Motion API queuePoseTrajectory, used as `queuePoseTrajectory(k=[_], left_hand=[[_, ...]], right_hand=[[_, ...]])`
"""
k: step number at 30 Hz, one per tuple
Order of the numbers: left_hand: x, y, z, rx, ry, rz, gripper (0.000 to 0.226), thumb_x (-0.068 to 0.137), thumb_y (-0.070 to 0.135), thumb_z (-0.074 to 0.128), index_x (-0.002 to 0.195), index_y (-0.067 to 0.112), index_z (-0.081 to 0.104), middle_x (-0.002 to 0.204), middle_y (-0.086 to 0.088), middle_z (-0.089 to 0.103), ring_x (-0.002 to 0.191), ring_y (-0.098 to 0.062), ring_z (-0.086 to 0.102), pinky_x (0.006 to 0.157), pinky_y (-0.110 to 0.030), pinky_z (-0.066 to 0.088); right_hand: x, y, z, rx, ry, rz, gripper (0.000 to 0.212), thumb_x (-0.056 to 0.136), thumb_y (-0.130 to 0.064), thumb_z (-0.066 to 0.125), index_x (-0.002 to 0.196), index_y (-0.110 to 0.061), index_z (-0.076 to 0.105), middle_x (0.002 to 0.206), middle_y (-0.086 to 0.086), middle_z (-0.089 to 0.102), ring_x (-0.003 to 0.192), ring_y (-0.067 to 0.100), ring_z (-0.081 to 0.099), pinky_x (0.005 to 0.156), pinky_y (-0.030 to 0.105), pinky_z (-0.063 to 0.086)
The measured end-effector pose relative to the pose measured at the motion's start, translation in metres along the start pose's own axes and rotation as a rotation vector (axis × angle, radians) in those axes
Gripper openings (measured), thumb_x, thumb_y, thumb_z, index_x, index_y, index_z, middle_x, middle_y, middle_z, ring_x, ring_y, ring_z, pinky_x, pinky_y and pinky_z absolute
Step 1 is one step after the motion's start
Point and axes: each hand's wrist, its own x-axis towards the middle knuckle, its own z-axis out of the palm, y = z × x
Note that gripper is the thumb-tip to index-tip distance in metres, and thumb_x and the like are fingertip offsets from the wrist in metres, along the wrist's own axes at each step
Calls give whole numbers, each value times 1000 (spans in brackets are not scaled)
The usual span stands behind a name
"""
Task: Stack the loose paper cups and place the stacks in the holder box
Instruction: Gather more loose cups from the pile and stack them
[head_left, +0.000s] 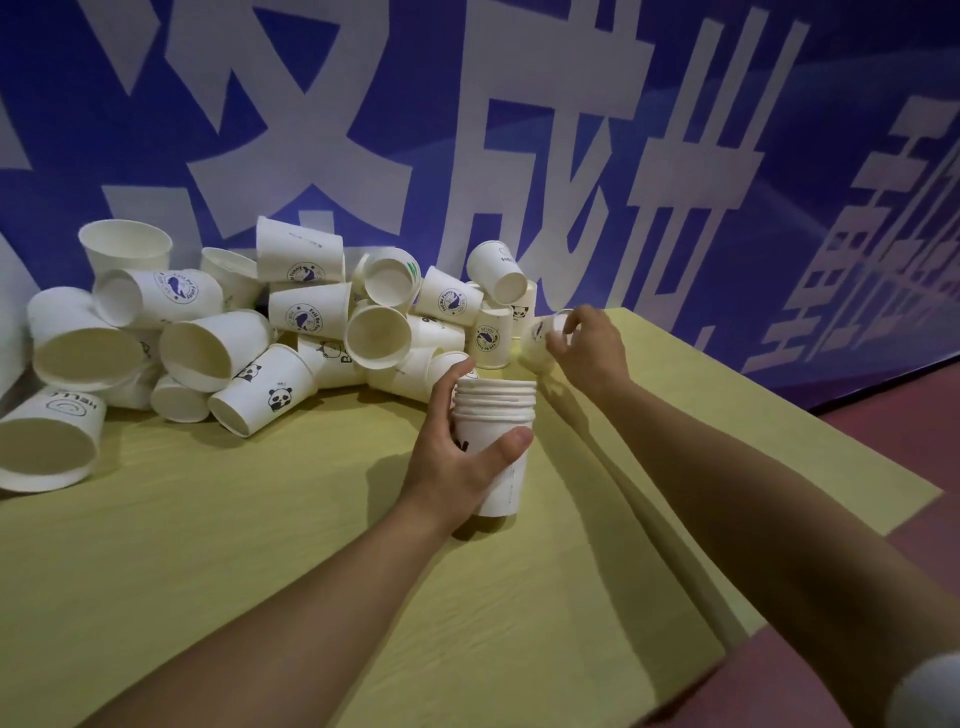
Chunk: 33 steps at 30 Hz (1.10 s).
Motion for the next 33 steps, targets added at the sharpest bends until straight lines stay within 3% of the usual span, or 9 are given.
queuePoseTrajectory(k=[5, 11, 14, 16, 19, 21, 24, 28, 33], left_hand=[[-4, 5, 2, 0, -99, 4, 84, 55, 52, 82, 130, 61, 44, 130, 11, 60, 106, 3, 64, 83, -15, 53], [-4, 7, 1, -10, -146, -10, 96, 57, 53, 81, 139, 63, 32, 133, 25, 55, 111, 12, 59, 83, -9, 50], [-4, 6, 2, 5, -166, -16, 103, 57, 53, 82, 144, 60, 28, 135, 22, 57, 114, 10, 60, 85, -10, 50], [-3, 4, 2, 8, -173, -3, 106, 58, 50, 84, 149, 56, 29, 135, 19, 61, 118, 3, 61, 91, -18, 52], [-1, 0, 1, 4, -169, 10, 110, 62, 47, 85, 155, 46, 27, 138, 13, 62, 123, -7, 62, 99, -33, 53], [0, 1, 0, -4, -154, 11, 106, 62, 48, 85, 153, 47, 29, 138, 10, 61, 120, -8, 63, 94, -32, 56], [-1, 4, -1, -18, -104, -3, 103, 59, 51, 83, 145, 56, 27, 136, 12, 58, 111, 0, 65, 81, -17, 55], [0, 2, -2, -10, -46, 13, 113, 56, 54, 82, 148, 59, 17, 144, 8, 52, 116, -6, 64, 89, -25, 58], [2, 1, -1, -15, 42, 18, 82, 54, 56, 82, 118, 76, 34, 138, 9, 55, 113, -6, 63, 86, -23, 55]], right_hand=[[-52, -26, -44, 337, -39, -37, 56, 87, -17, 74, 133, -26, 43, 120, -3, 50, 100, 18, 61, 82, 30, 60], [-103, -46, -64, 564, -189, -85, 29, 89, -19, 70, 113, -32, 59, 118, -6, 58, 105, 22, 63, 83, 37, 62], [-113, -56, -66, 682, -187, -43, 3, 97, -20, 61, 99, -21, 60, 104, 0, 63, 98, 25, 66, 80, 38, 61], [-112, -62, -65, 691, -178, -6, 8, 101, -27, 55, 101, -19, 57, 104, 6, 64, 98, 27, 68, 79, 35, 61], [-106, -66, -63, 666, -309, -2, 32, 98, -32, 60, 127, -38, 47, 111, 11, 61, 100, 23, 69, 83, 38, 61], [-105, -66, -62, 608, -347, -37, 40, 96, -35, 62, 131, -46, 47, 109, 11, 61, 99, 20, 68, 84, 39, 61], [-109, -63, -62, 510, -292, -128, 36, 97, -34, 61, 130, -45, 51, 104, 1, 62, 95, 16, 67, 84, 35, 61], [-118, -50, -55, 421, -298, -216, 25, 102, -42, 50, 123, -51, 61, 116, -13, 64, 110, 8, 61, 95, 44, 55], [-112, -49, -52, 382, -280, -184, 28, 95, -60, 46, 105, -50, 70, 113, -12, 64, 107, 7, 60, 92, 44, 54]])
